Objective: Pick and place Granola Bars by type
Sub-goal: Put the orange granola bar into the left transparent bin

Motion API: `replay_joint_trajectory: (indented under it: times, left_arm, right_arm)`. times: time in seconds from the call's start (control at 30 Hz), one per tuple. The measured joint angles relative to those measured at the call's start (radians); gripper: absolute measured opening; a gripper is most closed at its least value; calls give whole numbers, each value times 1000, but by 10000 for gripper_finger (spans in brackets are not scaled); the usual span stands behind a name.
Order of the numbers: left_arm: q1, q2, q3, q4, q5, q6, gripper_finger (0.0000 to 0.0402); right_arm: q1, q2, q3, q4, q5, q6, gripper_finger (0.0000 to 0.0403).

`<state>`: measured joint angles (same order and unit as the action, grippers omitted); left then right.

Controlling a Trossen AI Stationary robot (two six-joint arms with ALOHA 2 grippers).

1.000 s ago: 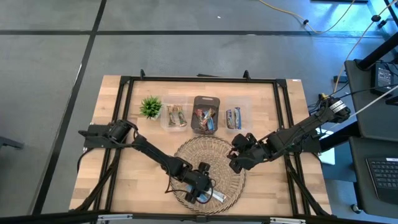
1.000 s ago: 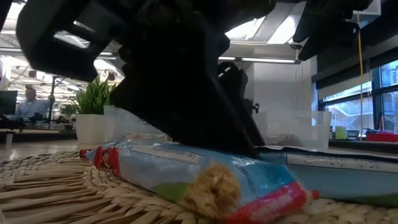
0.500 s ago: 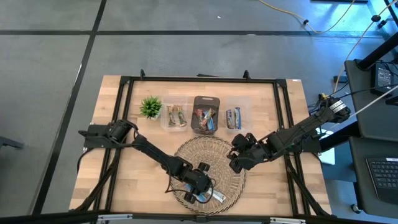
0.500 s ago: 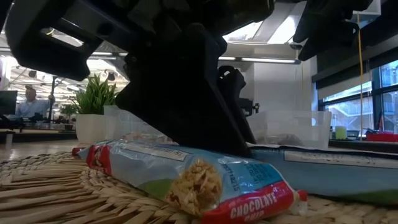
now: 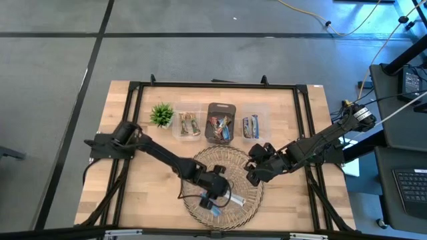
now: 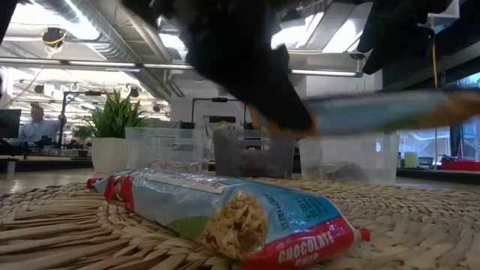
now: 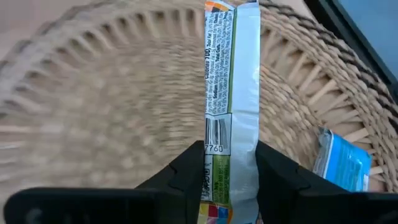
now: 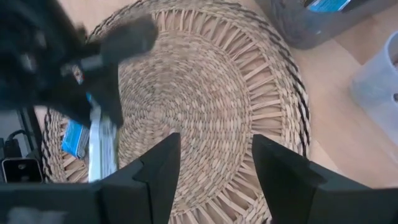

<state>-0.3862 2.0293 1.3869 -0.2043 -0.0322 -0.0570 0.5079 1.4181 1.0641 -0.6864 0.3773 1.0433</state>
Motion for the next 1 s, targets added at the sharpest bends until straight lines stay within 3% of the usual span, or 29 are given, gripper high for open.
replay_joint_trajectory:
  times: [0.2,0.57,0.87,1.0]
  left_arm:
    - [58,-127,0,-151,-30,0,107]
    - [170,-375,-40,-430,-226,-133,107]
    - [284,-536,-198,-503,-451,-478,107]
    - [342,-559,-284,-505,-500,-663,107]
  right_arm:
    - [-2,-15,0,-48,-5,6,201]
    - [-2,-144,0,-208,100,103,201]
    - [-2,-153,0,-202,102,69,201]
    - [-2,-151,0,-192,103,47,201]
